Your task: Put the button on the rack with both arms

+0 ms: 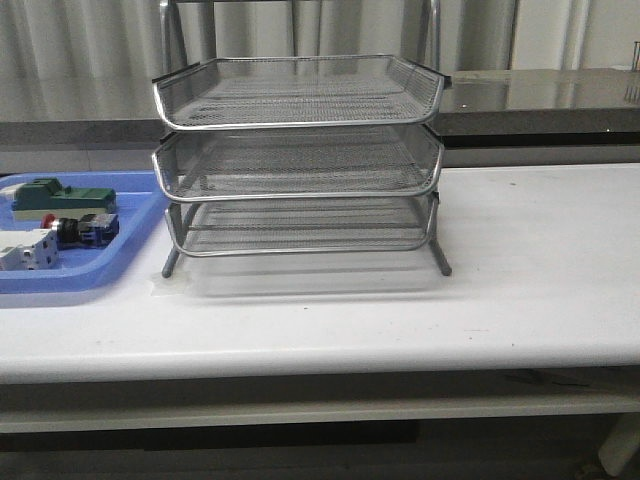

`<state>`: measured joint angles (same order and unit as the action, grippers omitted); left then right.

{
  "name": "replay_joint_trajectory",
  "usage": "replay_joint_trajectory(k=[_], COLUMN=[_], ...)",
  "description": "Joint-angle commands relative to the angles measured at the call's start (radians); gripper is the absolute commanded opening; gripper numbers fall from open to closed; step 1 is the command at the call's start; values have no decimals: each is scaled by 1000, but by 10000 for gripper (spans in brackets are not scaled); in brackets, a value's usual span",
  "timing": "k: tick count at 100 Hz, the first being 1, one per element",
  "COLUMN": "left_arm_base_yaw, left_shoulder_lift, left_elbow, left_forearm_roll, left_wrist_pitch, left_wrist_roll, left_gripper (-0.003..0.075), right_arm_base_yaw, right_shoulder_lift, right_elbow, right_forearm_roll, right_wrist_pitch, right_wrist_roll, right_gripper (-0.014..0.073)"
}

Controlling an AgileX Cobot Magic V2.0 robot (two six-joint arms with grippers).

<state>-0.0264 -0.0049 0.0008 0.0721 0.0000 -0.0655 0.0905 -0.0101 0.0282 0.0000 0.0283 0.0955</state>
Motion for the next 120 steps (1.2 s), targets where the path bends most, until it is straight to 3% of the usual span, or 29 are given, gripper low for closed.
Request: replay_joint_trajectory(k=[1, 66, 91, 120], left_arm_base_yaw=[2, 2, 2, 2], left_shoulder_lift=[-35, -35, -35, -35], left_elbow=[47, 47, 47, 47], left_forearm_roll=[-5, -5, -5, -5], left_wrist_pitch=[-73, -73, -73, -73], left_wrist_roll=[-8, -8, -8, -8], left_gripper=[4, 4, 4, 4], right_arm_base_yaw=[-7, -7, -7, -7], right_shoulder_lift=[-21, -21, -21, 44], right_elbow=[-17, -17, -24, -255], right_forearm_roll=[-9, -9, -9, -9], right_wrist_pitch=[-87, -87, -162, 120], right_wrist_roll=[1, 1, 1, 1], right_gripper=[-67, -67, -67, -67])
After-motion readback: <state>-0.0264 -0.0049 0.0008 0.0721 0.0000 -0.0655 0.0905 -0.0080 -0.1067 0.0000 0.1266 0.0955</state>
